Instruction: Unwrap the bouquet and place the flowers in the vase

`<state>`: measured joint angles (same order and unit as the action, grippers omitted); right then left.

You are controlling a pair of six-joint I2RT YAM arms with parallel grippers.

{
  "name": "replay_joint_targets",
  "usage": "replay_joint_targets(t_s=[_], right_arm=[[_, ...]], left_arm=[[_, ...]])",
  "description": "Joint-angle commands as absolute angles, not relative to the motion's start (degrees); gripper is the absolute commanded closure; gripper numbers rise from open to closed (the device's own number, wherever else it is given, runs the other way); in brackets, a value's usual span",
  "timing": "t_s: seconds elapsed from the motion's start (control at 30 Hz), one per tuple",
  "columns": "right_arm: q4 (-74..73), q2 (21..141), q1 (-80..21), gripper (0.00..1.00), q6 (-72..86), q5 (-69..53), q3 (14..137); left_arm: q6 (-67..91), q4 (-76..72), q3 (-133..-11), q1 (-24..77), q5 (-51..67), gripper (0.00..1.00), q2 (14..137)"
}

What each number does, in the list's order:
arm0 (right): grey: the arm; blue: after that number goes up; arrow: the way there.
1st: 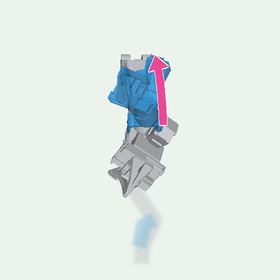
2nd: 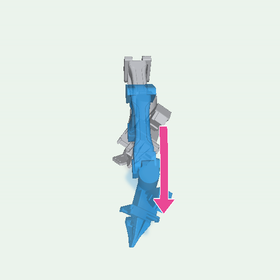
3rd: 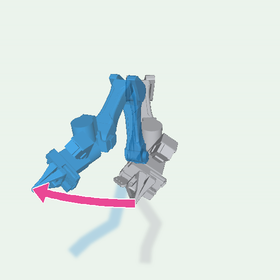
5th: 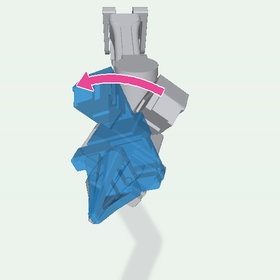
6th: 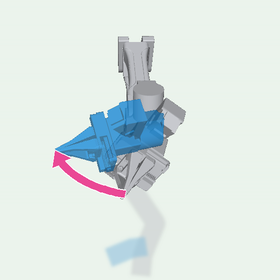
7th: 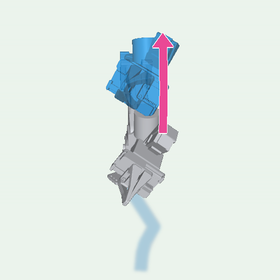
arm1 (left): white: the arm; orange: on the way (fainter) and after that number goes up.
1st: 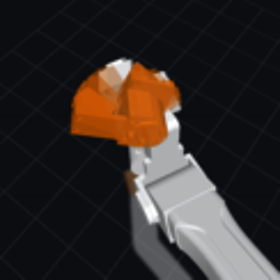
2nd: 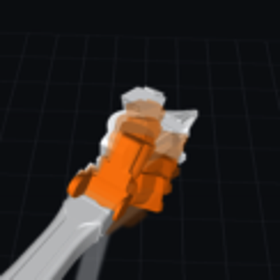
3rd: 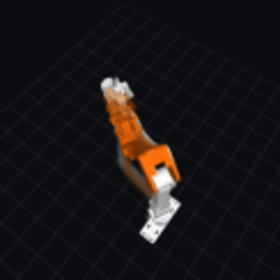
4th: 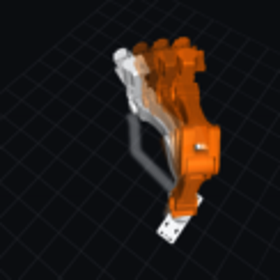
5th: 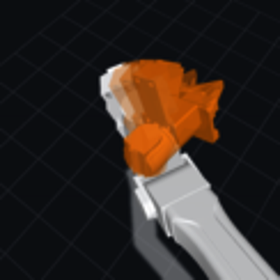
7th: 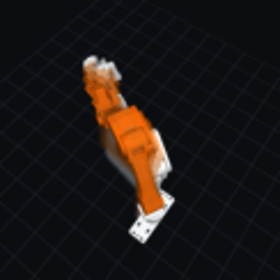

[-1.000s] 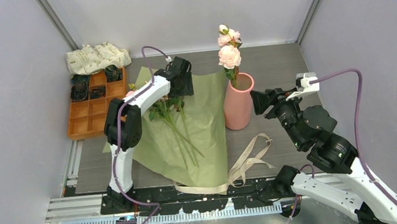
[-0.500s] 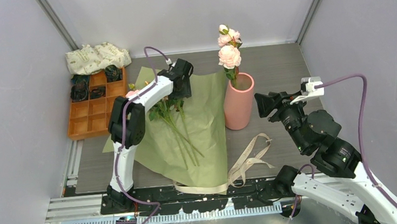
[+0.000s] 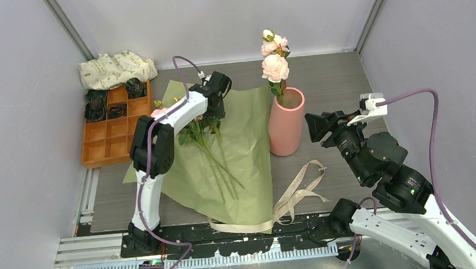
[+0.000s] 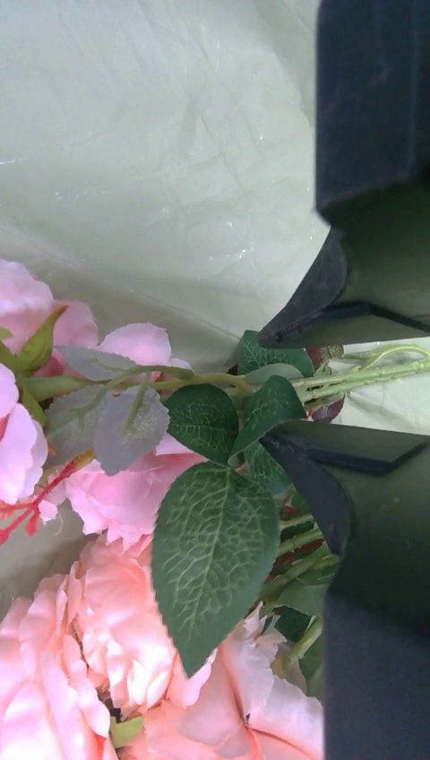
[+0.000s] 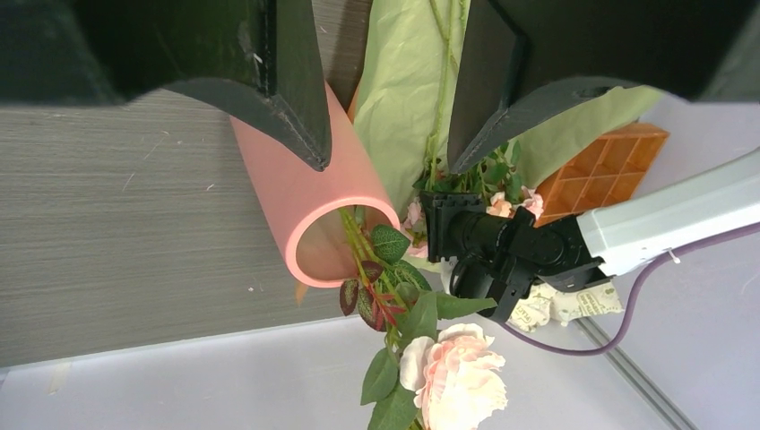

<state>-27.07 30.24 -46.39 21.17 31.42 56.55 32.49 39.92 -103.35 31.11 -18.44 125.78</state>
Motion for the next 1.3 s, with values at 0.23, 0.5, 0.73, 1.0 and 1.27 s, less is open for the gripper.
replay_joint_targets(t_s=[0.23,0.5,0.73,1.0,1.27], right_arm=[[-26.0,30.4,-46.3,0.44,22.5,31.1,57.5],[-25.8,31.2,-46.3,0.44,23.7,31.0,57.7],[-26.6,31.9,-46.3,0.45,23.2,30.9,59.1],[-28.7,29.3,-46.3,0.45,22.3,32.4,61.3],[-29.8,26.3,-46.3,0.45,22.9,32.5,60.1]], left_arm=[[31.7,39.2,-103.8,30.9,-17.6,0.78,127.4],[31.8,38.9,-102.5,31.0,-17.2,0.91,120.9],[29.8,37.5,-98.7,31.8,-18.3,0.91,104.4],[25.7,25.0,-88.6,32.9,-9.8,0.9,82.0],[25.7,7.3,-81.4,35.2,6.4,0.9,69.7]])
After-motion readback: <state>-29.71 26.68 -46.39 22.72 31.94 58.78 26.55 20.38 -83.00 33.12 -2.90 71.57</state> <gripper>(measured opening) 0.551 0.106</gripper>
